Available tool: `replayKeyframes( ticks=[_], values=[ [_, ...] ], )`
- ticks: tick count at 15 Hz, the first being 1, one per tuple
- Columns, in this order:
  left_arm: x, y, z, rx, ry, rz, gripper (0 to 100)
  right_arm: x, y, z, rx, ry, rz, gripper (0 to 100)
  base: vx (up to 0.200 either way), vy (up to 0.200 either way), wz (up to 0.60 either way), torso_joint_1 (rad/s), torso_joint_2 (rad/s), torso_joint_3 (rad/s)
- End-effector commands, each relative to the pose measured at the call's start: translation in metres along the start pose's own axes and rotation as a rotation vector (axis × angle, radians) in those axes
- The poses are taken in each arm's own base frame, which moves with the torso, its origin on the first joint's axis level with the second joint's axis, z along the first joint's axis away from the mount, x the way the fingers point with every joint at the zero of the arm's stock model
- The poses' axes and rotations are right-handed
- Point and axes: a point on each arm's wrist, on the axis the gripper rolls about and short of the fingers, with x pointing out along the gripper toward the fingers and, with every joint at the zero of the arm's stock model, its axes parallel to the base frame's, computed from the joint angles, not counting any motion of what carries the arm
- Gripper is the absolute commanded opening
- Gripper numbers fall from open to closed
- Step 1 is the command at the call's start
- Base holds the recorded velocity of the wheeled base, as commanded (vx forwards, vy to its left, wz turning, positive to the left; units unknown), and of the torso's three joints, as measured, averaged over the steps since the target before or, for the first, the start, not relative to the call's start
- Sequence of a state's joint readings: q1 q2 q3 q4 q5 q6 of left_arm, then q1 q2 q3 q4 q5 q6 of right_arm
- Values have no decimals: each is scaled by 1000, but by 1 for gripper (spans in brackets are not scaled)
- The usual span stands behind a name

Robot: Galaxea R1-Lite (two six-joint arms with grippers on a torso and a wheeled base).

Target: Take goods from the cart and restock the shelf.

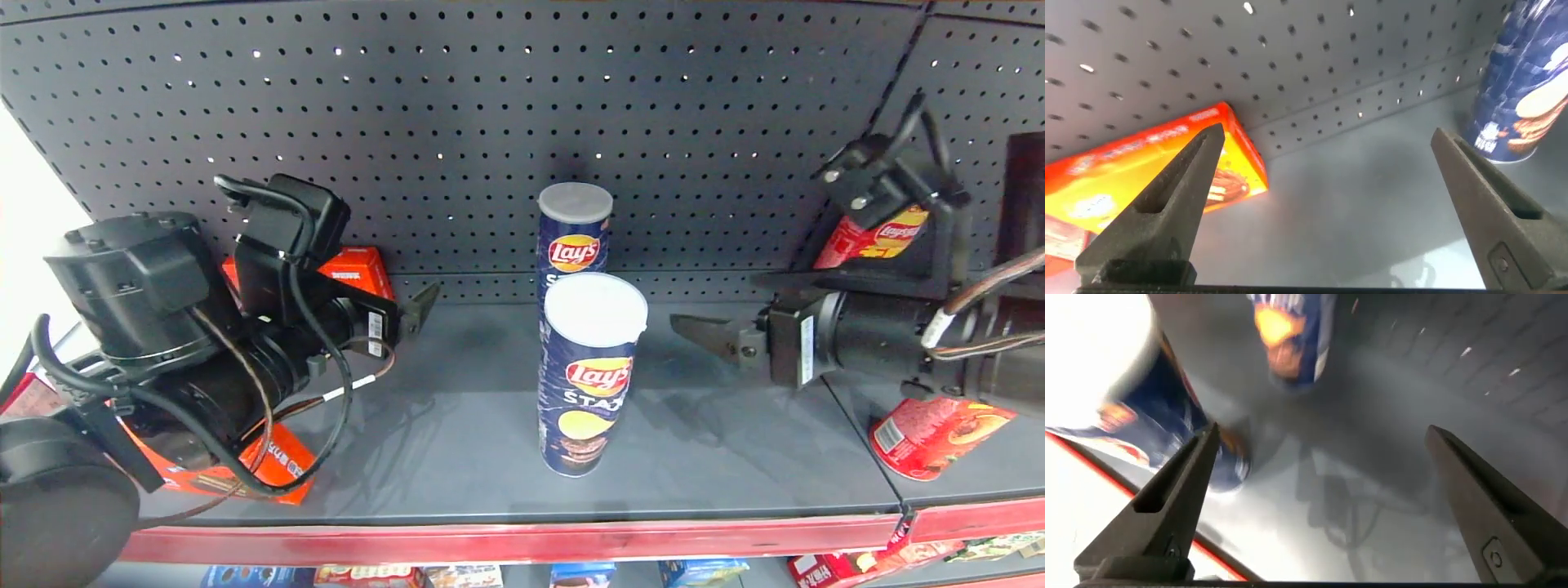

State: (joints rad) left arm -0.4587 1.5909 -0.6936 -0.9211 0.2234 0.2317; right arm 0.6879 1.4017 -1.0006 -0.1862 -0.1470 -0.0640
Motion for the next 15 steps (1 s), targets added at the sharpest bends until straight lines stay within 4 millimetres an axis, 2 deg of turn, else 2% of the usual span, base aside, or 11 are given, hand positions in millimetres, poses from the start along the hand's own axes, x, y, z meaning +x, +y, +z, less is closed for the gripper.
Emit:
replayKeyframes(
  ticks=[1, 5, 8, 9, 10, 13, 15],
  values=[
    [-12, 5, 11, -8, -42, 1, 100, -35, -6, 17, 16, -107, -9, 100, 0, 0, 0, 0, 0, 0],
    [-32, 11, 30, 34, -116, 5, 100, -95, -16, 26, 33, -247, -28, 100, 0, 0, 0, 0, 0, 0],
    [-44, 12, 37, 54, -151, -4, 100, -148, -23, 9, 40, -334, -44, 100, 0, 0, 0, 0, 0, 0],
    [-48, 11, 36, 55, -152, -9, 100, -160, -25, 0, 42, -350, -56, 100, 0, 0, 0, 0, 0, 0],
    [-56, 10, 31, 58, -141, -21, 100, -182, -27, -19, 46, -377, -62, 100, 0, 0, 0, 0, 0, 0],
    [-69, 12, 23, 61, -128, -22, 100, -221, -30, -59, 52, -392, -98, 100, 0, 0, 0, 0, 0, 0],
    [-77, 13, 19, 61, -120, -21, 100, -247, -29, -103, 50, -366, -119, 100, 0, 0, 0, 0, 0, 0]
  ],
)
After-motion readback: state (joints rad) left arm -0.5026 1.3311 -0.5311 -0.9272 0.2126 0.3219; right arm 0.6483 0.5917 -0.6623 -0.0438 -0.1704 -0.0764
